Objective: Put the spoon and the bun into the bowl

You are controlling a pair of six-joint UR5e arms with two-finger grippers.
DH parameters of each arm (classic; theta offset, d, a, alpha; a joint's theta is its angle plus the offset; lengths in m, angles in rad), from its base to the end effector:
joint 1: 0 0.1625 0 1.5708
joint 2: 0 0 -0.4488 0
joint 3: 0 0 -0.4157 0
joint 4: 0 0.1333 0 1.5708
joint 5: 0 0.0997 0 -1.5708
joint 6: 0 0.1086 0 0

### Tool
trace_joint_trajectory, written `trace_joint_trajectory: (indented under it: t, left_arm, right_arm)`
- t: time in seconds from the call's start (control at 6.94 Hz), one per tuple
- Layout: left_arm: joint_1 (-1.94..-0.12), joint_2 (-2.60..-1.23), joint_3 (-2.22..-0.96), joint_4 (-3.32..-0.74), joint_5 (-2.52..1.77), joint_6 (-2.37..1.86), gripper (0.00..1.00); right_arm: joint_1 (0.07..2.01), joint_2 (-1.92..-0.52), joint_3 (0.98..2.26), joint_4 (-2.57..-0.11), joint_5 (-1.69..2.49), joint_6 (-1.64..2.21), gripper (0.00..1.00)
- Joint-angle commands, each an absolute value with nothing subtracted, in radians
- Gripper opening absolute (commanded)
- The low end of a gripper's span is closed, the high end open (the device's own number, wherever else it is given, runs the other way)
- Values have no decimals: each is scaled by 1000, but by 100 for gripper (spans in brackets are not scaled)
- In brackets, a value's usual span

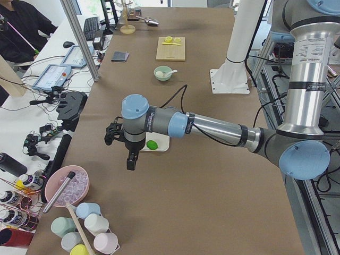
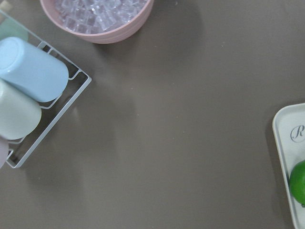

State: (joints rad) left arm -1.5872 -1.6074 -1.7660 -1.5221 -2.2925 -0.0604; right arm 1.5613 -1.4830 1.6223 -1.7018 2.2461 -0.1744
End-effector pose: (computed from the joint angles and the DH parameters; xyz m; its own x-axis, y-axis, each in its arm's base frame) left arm -0.0703 -0.5328 0.5775 0.7502 0.0484 -0.6594 0.0615 0.9879 0.1425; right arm 0.0602 -0.5520 0.6358 0.7669 -0.1859 0.6142 0.1448 0.9826 0.1166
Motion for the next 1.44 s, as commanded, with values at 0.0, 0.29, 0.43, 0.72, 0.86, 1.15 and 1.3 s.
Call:
trace_joint_trajectory:
  t: [0.0,0.29,0.43,0.72,0.86,1.15,1.3]
  left_arm:
    - [-1603,-1547,-1775,-1543,-2304,-70,98]
    - [-1603,-1529,-1775,-1542,-2306,-69,98]
    - [-1605,-1528,-1776,-1540,-2306,-69,98]
    - [-1603,-1531,-1773,-1540,-2303,-71,98]
    - [-1603,-1528,-1767,-1539,-2301,-71,98]
    - [-1603,-1511,-1724,-1543,-2301,-64,98]
    - [-1603,-1511,-1726,-1543,-2301,-64,98]
  right_arm:
    - [1569,-1529,1620,-1735,2269,-166,100]
    - [1569,-1542,1621,-1730,2309,-108,100]
    - [1569,-1542,1624,-1730,2309,-97,100]
    - [1569,-1542,1628,-1730,2307,-95,100]
    - [1569,-1542,1629,-1730,2307,-95,100]
    - [1569,-1540,1629,-1730,2304,-97,100]
    - [1569,-1542,1629,-1730,2306,-95,100]
